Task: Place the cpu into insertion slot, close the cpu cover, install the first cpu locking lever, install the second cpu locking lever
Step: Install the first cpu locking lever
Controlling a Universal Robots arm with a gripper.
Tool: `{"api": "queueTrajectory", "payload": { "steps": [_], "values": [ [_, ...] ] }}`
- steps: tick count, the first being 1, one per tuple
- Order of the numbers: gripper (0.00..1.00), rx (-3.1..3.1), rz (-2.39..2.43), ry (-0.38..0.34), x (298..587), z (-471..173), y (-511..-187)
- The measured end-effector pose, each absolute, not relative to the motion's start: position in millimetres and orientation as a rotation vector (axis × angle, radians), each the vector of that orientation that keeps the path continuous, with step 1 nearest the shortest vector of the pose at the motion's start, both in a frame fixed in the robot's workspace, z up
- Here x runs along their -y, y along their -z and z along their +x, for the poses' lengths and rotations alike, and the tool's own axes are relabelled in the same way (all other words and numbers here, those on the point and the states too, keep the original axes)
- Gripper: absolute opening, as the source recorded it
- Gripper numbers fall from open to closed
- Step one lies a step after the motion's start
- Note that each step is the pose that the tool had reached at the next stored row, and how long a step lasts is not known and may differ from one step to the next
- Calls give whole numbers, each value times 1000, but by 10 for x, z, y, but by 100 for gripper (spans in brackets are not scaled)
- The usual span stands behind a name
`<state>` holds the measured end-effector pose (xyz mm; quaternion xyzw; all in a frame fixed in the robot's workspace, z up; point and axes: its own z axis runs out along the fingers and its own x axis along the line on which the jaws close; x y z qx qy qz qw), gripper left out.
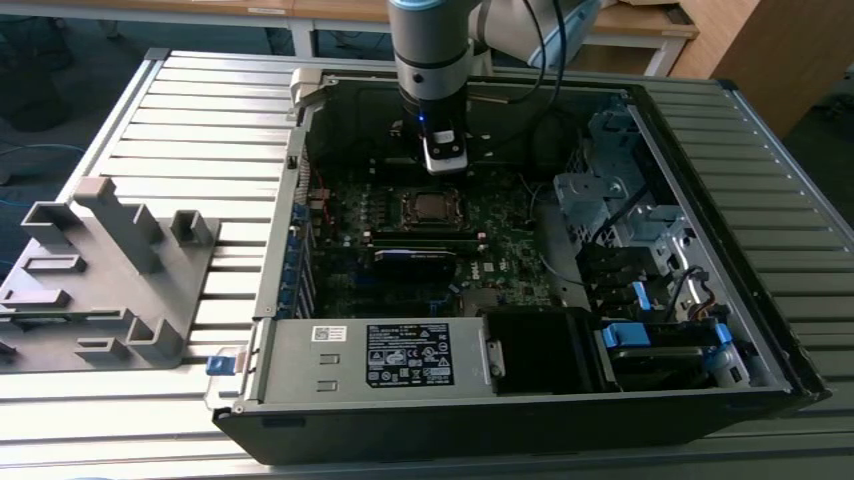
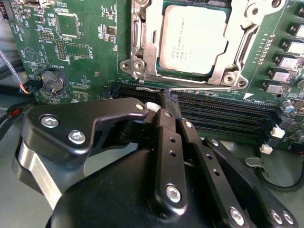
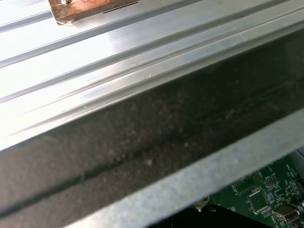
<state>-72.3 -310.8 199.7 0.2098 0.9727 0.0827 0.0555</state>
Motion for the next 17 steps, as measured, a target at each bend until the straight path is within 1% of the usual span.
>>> {"api": "queueTrajectory", "payload": {
  "steps": [17],
  "values": [
    [11,-2949,635,-242,3110,-723,-1975]
  ]
}}
